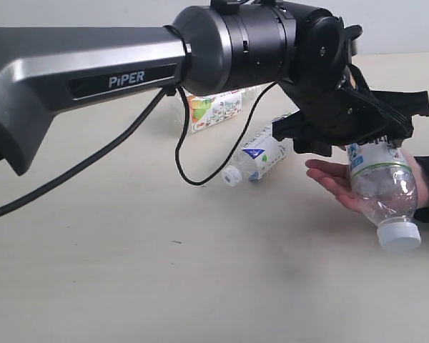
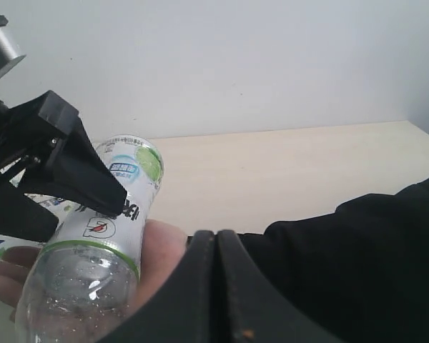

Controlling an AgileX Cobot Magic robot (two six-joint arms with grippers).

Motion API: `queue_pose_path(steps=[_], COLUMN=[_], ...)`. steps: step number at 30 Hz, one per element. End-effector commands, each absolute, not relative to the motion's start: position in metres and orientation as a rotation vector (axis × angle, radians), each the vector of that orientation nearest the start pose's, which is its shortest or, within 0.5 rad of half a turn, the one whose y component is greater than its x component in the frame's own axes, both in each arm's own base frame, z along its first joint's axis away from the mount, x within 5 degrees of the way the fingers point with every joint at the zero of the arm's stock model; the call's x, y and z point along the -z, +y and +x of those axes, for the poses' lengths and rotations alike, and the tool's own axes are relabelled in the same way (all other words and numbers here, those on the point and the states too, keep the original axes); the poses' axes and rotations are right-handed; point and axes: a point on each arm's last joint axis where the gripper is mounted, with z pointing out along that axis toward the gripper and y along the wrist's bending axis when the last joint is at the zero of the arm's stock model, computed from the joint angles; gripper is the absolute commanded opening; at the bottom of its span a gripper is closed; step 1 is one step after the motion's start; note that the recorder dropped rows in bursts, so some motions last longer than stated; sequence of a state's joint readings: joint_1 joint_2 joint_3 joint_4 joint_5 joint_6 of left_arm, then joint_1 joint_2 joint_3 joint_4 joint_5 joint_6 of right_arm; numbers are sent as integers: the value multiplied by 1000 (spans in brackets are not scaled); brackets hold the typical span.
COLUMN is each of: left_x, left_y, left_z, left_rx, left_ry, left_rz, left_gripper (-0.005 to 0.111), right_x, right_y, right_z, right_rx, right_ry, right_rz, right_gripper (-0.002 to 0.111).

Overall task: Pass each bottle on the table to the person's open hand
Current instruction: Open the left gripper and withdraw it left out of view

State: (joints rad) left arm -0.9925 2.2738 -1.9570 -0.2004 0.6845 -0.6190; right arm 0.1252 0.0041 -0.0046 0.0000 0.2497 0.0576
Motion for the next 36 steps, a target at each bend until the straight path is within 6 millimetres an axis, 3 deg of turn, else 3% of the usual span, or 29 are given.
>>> queue_pose_path(steps=[1,12,16,23,27,36], left_x=[-224,-279,-302,-323,-329,-320], left_y=[-430,-414,-402,-376,-365,-352], left_z=[277,265,257,245,245,235], left_rx=[810,793,731,530,435,392], left_ry=[2654,2525,2465,2510,2519,2388], left_rz=[384,622,800,956,955,948], left_gripper=[78,74,53,0,0,0], right_x=[-191,-191,-191,-191,-191,-191], right_y=[7,7,7,7,7,7], right_z=[55,55,55,55,55,55], right_rx=[-129,-129,-129,-129,-129,-129], right_ry=[1728,1728,1728,1728,1728,1728], right_rz=[-59,-59,-59,-59,-59,-59], right_gripper=[0,0,0,0,0,0])
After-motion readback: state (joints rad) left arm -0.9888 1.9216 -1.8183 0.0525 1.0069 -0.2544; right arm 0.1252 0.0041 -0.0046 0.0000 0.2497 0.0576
